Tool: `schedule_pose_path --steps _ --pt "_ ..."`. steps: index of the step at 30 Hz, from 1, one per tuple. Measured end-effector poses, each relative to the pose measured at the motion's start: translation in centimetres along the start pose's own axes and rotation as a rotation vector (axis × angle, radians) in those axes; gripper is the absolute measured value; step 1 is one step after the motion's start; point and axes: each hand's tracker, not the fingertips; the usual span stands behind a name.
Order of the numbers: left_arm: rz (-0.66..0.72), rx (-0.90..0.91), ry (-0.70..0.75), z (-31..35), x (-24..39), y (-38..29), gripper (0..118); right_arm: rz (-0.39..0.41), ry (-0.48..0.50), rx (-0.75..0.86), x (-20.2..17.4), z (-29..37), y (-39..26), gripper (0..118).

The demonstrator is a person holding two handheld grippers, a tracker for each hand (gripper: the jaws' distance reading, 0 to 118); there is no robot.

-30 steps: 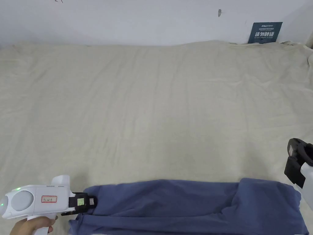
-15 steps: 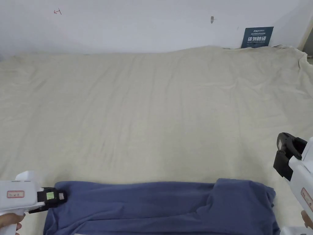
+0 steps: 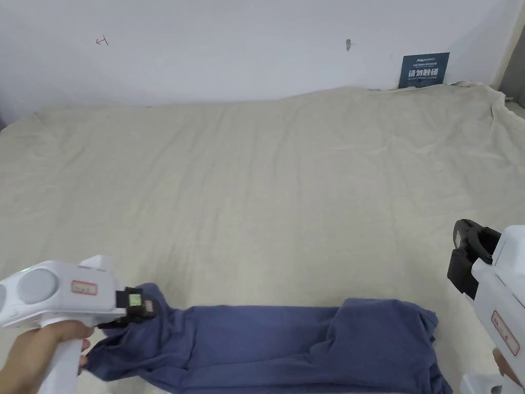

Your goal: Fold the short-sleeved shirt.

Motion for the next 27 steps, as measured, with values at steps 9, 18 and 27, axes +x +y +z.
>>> schedule_pose_path --steps 9,18,27 --pt "-0.112 -0.080 -0.097 -8.6 10.2 -0.3 4 -0.012 -0.022 0.019 2.2 1.5 0.2 0" --pt "-0.105 -0.173 -0.022 -17.9 15.5 -3.3 4 -0.012 -0.045 0.014 3.2 2.5 0.1 0" --pt "-0.112 -0.191 -0.053 -19.3 17.2 -5.1 85 -0.015 -0.051 0.007 3.5 2.8 0.1 0"
